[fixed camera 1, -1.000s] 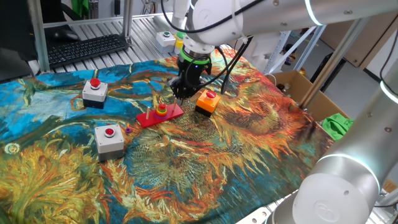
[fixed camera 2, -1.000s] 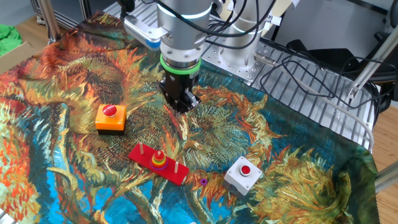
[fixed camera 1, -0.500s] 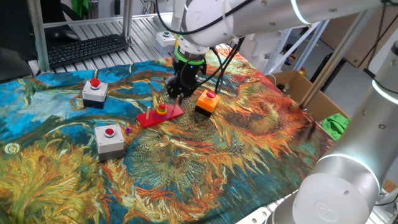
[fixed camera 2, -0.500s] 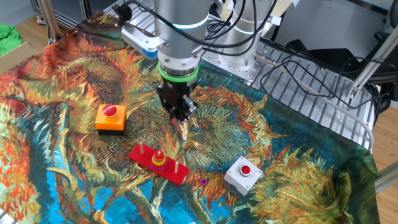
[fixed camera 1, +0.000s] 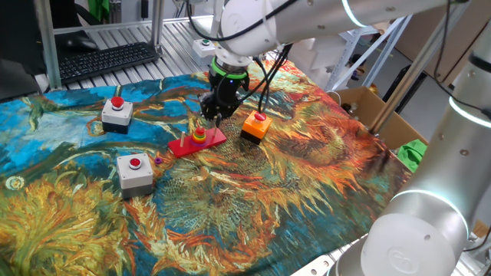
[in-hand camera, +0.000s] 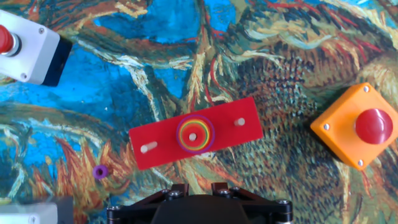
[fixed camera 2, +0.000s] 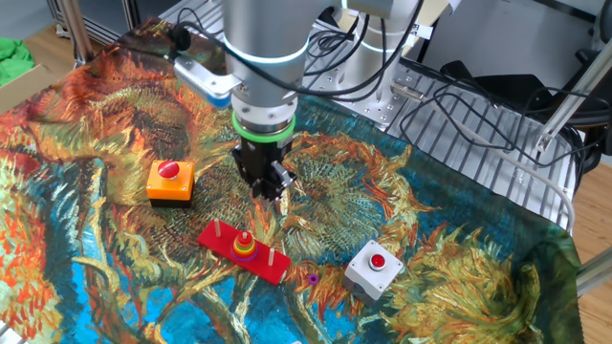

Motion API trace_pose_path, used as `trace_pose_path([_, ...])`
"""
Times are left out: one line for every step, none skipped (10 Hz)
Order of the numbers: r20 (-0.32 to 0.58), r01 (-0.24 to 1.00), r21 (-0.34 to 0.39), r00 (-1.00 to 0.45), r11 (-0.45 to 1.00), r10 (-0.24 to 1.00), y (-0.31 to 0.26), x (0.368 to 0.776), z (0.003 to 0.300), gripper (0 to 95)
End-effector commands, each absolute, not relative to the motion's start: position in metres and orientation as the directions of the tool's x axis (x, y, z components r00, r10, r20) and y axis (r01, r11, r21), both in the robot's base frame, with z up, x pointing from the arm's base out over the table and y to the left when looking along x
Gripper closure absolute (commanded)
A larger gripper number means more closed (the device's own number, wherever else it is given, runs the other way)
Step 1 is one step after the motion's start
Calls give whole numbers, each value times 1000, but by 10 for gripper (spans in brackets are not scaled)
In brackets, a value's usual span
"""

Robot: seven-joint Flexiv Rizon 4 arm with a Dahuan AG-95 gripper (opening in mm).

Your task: Take out one Hanoi block and throw it aside

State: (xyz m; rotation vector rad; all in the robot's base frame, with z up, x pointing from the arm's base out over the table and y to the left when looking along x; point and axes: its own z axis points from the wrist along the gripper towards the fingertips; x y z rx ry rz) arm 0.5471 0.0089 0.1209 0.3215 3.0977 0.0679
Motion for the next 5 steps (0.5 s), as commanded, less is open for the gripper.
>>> trace_pose_path([-21, 207, 48, -978, 977, 208, 9, 552, 117, 570])
trace_pose_path([-22, 215, 51, -976, 975, 216, 10, 555, 113, 570])
trace_pose_path([-23, 216, 53, -976, 975, 218, 10, 557, 111, 570])
trace_pose_path([-23, 220, 57, -975, 974, 221, 10, 561, 109, 570])
trace_pose_path([-22, 221, 58, -975, 974, 222, 10, 562, 108, 570])
